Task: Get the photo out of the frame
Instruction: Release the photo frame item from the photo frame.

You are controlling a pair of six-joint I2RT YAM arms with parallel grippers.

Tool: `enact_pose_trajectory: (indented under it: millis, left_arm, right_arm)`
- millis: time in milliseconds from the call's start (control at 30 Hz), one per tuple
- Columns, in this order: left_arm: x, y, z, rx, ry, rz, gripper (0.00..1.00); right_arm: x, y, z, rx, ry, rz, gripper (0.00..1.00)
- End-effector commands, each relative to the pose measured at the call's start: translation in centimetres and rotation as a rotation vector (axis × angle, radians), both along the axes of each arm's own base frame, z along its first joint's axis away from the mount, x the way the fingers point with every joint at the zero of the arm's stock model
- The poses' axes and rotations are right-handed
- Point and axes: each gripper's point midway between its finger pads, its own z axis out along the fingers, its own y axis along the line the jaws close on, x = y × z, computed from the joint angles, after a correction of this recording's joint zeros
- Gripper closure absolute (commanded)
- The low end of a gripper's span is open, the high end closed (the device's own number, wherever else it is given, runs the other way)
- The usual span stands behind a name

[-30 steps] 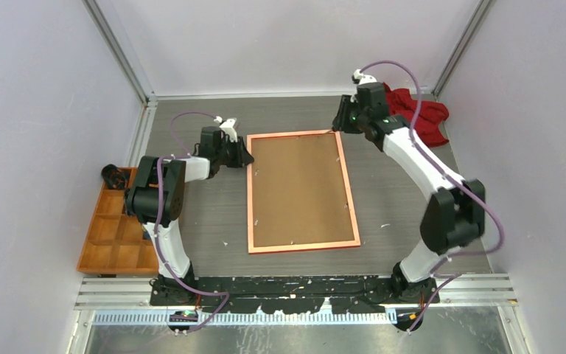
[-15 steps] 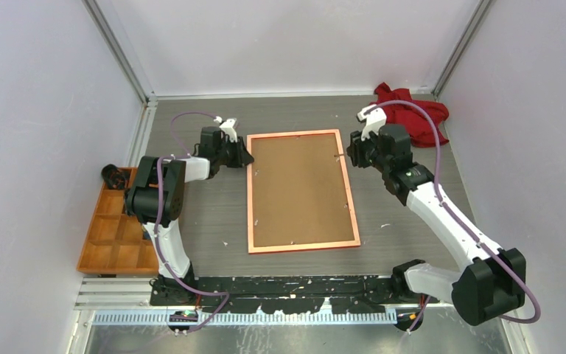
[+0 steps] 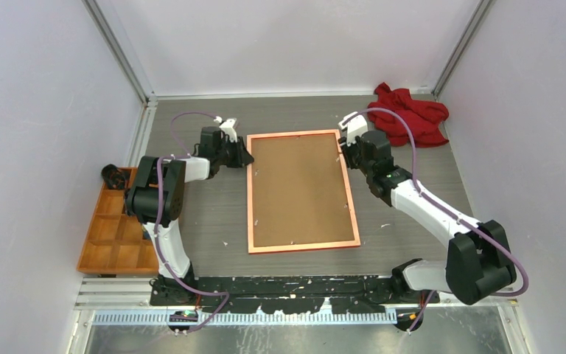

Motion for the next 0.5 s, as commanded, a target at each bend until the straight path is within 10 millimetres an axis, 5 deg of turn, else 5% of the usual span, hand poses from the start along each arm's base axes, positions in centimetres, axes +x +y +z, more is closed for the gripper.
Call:
enact_pose_trajectory:
  millis: [0,467]
  left_arm:
    - [-1.0,-0.6,0.7,-0.008,-0.010,-0.066,0.78]
    - [-1.1,-0.6,0.7,-0.013,-0.009,-0.069,0.79]
  right_arm:
    - [1.0,1.0,1.5,-0.032,-0.097,0.029,0.99]
    - [1.0,0.5,-0.7,-0.137,-0.032,0.036,0.99]
